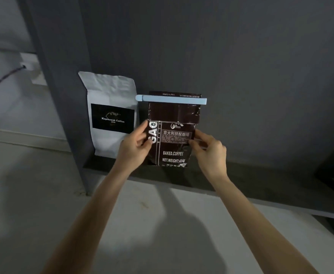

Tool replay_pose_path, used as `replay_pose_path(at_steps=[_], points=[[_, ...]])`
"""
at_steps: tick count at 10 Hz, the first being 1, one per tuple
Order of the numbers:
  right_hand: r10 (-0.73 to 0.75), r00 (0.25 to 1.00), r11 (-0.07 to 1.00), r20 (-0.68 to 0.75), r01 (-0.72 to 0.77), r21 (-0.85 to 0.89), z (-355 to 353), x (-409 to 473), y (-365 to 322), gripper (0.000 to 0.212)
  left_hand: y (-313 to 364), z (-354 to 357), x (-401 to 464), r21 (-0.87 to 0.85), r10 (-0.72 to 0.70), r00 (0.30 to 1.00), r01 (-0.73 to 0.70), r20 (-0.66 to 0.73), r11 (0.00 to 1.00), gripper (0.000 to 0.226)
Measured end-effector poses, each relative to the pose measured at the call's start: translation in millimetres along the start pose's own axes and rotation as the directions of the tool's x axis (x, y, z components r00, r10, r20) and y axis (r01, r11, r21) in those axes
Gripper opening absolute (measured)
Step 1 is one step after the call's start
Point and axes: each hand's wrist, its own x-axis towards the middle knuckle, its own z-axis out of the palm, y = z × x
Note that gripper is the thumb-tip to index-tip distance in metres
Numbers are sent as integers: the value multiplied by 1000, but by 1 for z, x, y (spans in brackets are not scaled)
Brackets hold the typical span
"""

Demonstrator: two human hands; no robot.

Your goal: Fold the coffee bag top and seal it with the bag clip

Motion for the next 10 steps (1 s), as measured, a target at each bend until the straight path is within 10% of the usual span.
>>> replay_pose_path(at_steps=[6, 10], points=[[40, 998, 999, 53, -40, -8, 49, 13, 34, 33, -55, 22, 24, 79, -135, 987, 142, -93, 987, 47], [116, 914, 878, 390, 89, -471, 10, 7, 15, 72, -30, 24, 16, 425, -100, 993, 62, 69, 903, 75]])
